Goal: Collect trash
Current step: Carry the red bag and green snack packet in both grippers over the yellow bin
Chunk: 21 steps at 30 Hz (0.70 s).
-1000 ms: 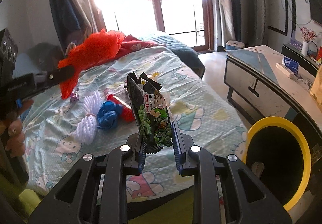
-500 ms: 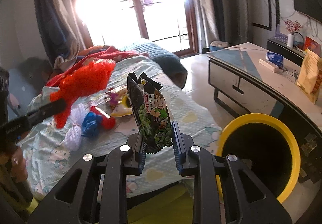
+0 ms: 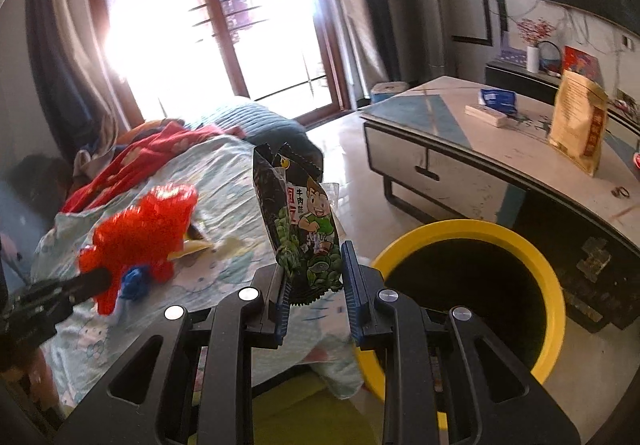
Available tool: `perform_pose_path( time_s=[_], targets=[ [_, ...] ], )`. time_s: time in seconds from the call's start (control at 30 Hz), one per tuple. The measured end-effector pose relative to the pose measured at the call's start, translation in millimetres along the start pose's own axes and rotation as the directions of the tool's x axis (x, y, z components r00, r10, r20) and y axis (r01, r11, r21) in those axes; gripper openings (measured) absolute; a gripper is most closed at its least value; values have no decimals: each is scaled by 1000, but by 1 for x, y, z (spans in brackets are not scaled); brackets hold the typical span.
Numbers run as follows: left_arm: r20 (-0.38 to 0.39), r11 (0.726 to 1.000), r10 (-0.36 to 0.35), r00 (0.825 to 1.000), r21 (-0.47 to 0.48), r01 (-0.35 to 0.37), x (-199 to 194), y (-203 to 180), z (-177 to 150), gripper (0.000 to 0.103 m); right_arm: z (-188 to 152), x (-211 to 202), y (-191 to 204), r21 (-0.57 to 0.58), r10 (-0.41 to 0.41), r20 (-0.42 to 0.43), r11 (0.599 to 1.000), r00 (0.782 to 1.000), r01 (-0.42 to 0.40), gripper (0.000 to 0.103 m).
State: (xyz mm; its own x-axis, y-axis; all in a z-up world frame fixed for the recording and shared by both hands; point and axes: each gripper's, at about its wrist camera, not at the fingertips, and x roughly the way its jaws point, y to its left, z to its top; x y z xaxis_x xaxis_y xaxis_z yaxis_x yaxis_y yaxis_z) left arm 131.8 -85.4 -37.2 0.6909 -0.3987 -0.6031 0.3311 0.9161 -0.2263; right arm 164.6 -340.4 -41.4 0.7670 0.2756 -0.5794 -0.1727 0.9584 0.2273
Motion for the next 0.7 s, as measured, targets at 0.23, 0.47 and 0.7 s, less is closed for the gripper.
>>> perform_pose_path(
  time_s=[0.23, 0.47, 0.7],
  targets=[
    [-40, 997, -26, 999, 66, 29, 23, -30, -2, 2, 0, -7, -34, 74, -50, 15, 996, 999, 49, 22],
    [-97, 989, -62, 993, 130, 74, 52, -61, -5, 2, 2, -10, -68, 138, -108, 18, 985, 994, 104, 22],
    [-166, 975, -77, 983, 194, 109, 85, -88, -10, 2, -1, -9, -104, 207, -151, 2, 967, 988, 148, 22]
  ],
)
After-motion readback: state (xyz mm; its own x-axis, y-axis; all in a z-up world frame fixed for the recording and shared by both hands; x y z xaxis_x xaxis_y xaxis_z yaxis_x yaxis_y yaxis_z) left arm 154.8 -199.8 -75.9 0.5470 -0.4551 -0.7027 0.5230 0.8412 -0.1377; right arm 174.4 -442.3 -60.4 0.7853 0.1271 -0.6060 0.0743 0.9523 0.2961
